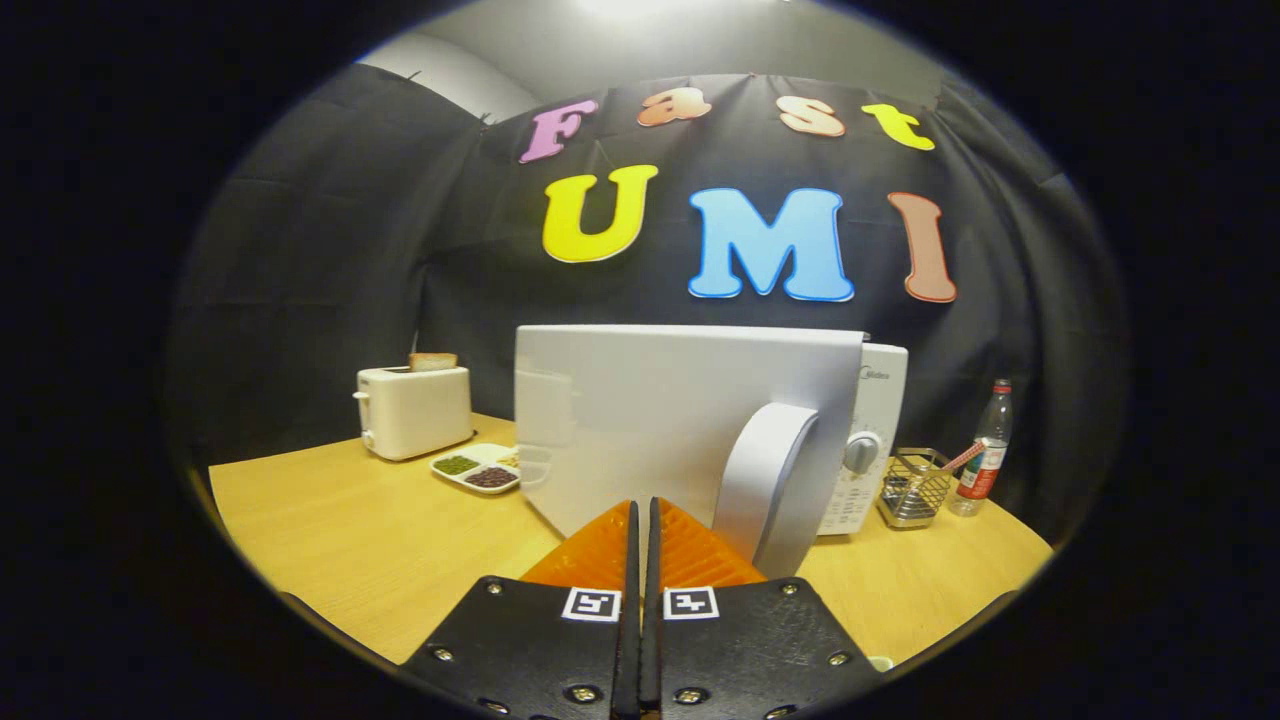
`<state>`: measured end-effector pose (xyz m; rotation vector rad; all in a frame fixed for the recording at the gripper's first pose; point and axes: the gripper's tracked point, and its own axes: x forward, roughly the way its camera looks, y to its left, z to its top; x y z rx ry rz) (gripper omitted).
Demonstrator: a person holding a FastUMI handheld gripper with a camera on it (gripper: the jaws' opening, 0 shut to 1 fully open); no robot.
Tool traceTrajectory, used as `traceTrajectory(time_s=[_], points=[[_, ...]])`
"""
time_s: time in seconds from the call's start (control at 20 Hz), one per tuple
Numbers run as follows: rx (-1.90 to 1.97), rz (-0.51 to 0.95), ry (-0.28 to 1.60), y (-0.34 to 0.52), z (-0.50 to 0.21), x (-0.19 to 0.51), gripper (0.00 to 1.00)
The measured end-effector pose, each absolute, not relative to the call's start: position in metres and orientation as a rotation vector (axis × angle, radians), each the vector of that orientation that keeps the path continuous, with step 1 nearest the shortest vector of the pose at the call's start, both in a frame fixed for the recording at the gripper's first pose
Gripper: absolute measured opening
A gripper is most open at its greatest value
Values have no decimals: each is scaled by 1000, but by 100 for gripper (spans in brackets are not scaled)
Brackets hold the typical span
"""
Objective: Open the microwave, put the food inside, and close the microwave door.
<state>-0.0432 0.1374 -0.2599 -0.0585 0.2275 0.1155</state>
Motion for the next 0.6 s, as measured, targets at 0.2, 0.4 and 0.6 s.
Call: traceTrajectory(time_s=[0.2,0.4,0.6], points=[[-35,24,223,101,-253,-7,1],[-2,-10,242,84,-258,24,1],[12,-45,269,74,-268,52,1]])
